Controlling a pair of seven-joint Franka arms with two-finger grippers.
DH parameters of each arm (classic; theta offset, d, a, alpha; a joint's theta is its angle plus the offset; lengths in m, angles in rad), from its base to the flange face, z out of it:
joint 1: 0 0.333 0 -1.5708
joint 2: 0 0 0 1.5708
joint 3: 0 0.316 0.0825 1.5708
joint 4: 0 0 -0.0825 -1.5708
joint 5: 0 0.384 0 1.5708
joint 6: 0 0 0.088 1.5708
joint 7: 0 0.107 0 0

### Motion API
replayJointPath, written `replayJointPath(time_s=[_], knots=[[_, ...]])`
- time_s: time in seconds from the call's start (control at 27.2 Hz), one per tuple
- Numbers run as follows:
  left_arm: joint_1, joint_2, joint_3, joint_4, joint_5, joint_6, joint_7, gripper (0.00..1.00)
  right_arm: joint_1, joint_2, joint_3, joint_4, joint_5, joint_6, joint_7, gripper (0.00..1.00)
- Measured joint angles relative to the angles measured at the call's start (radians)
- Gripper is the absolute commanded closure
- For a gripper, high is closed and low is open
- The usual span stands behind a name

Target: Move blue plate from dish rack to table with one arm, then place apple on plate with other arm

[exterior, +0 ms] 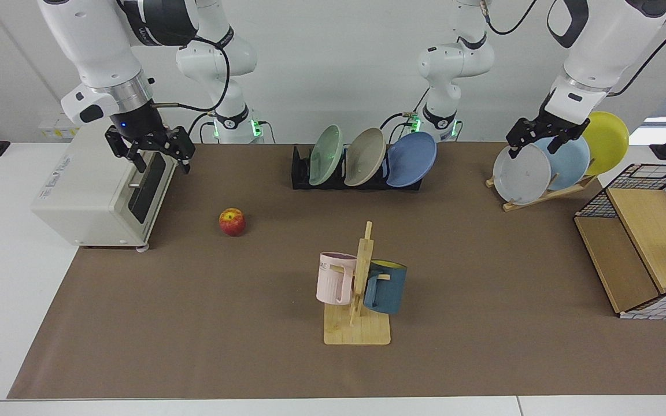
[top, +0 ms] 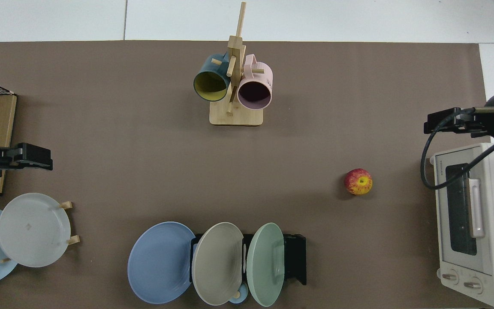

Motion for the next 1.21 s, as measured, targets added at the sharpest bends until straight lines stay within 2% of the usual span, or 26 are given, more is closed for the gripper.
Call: replayJointPath(time_s=[1.21], knots=[[0.0,-0.001,-0.022,-0.001,-0.004,0.001,0.0,0.0,0.0,0.0,0.0,-0.001,0.0,0.0,0.0,0.0]])
